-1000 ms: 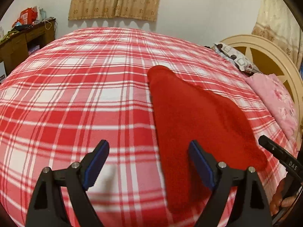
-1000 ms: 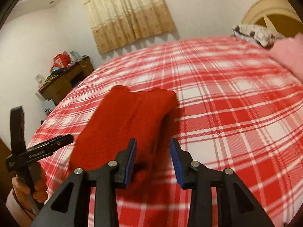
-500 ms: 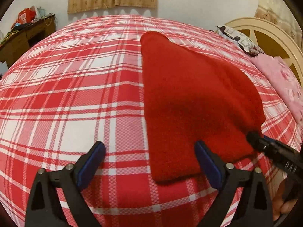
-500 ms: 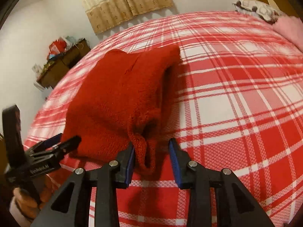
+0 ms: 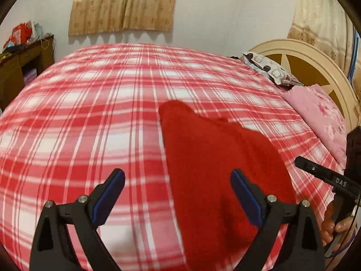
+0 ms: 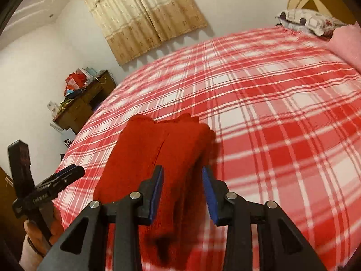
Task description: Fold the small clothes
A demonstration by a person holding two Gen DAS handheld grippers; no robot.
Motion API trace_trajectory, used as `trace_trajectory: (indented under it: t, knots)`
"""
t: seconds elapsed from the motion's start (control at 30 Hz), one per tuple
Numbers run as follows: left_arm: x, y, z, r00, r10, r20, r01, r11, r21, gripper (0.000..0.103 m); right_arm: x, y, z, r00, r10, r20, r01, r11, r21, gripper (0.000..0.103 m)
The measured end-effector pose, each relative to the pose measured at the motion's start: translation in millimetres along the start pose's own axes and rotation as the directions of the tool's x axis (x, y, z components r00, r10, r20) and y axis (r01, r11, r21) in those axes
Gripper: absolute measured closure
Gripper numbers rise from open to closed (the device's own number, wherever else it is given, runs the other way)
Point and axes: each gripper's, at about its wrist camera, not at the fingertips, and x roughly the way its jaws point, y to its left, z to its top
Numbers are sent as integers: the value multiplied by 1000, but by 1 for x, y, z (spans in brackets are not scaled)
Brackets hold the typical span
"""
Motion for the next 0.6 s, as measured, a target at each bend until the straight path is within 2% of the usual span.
trace_trajectory:
  t: [0.13,0.23,0.27,0.3,0.37,0.43,0.5,0.57,0.6]
  knots:
    - [32,-3,13,999,-15,-29,14,999,-31,6,44,-1,19,997,-52,-61,52,999,2,66]
    - [49,-5,11,998,-18,-59,15,998,-54,6,70,2,22,996,-27,-85,25,999,-23,68]
    - [56,-6,7,997,-18,-77,13,997,-70,6,75,6,23,996,-30,-79,26,999,-42,85]
    - [62,-6,3,996,-8,-94,0,997,-81,6,78,11,25,997,-16,-70,12,998,-63,95]
    - [68,-3,-7,992,48,-117,-62,991,-115,6,79,26,31,998,33,-51,-38,992,-117,95]
    - [66,7,-17,994,53,-99,-72,978,-198,0,77,41,37,994,102,-38,-107,981,-165,95]
    - [64,19,-29,995,52,-88,-77,949,-305,0,81,43,46,996,92,-15,-93,978,-185,95]
    - [63,19,-32,994,78,-75,-97,945,-311,0,94,29,52,999,49,-17,-51,983,-176,95]
    - [64,14,-31,991,104,-80,-123,950,-288,0,107,16,51,998,32,-56,-40,988,-149,95]
